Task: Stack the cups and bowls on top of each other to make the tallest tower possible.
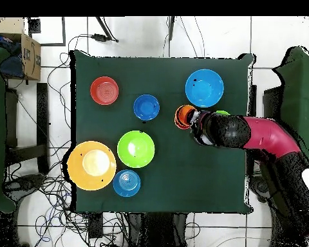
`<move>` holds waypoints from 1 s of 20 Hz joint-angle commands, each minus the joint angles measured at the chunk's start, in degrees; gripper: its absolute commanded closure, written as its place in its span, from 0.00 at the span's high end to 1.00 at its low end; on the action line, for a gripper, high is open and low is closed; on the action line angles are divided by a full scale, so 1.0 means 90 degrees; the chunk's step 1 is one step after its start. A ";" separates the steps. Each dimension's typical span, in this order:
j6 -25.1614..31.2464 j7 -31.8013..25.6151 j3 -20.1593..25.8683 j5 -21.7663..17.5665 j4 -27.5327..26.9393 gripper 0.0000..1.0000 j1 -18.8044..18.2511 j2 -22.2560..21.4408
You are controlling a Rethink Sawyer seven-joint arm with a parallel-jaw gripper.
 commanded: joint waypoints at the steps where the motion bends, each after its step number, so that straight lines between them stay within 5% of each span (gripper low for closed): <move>1: 0.0715 -0.1941 0.0088 -0.0594 -0.0192 0.00 0.0039 0.0279; 20: 0.0797 -0.1748 0.0145 -0.0613 0.0337 0.00 -0.0134 -0.0049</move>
